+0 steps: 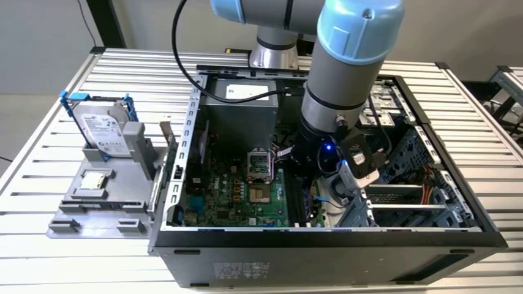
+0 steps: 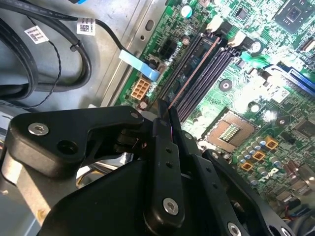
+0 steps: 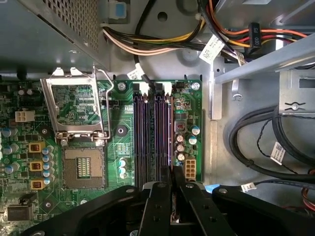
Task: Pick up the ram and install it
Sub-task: 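Insert the ram into the slot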
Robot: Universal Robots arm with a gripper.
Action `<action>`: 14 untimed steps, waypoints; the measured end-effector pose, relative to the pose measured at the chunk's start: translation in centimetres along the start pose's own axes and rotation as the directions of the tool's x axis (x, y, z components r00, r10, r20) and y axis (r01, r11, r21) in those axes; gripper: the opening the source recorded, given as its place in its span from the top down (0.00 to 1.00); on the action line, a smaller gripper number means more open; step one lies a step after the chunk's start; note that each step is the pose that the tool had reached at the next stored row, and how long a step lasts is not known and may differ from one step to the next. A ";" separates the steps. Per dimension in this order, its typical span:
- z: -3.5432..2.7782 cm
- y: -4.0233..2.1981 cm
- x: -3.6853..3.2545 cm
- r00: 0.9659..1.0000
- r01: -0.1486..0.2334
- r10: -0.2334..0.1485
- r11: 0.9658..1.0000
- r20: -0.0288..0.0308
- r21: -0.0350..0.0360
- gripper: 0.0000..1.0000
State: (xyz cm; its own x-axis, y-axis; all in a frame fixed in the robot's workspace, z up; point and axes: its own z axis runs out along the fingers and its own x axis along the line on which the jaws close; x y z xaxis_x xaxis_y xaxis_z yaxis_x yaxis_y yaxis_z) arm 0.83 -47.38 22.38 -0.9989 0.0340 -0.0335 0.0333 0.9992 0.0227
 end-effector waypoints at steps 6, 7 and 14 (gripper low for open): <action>0.09 0.01 0.01 1.000 0.009 -0.009 1.000 -0.007 -0.001 1.00; 0.14 0.00 0.01 1.000 0.009 -0.009 1.000 -0.009 0.000 1.00; 0.40 -0.01 -0.12 1.000 0.009 -0.009 1.000 -0.020 0.000 1.00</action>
State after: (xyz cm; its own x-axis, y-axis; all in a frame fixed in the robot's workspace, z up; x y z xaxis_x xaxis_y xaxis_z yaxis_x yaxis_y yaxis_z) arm 0.97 -47.38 21.99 -0.9996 0.0246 -0.0138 0.0243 0.9995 0.0220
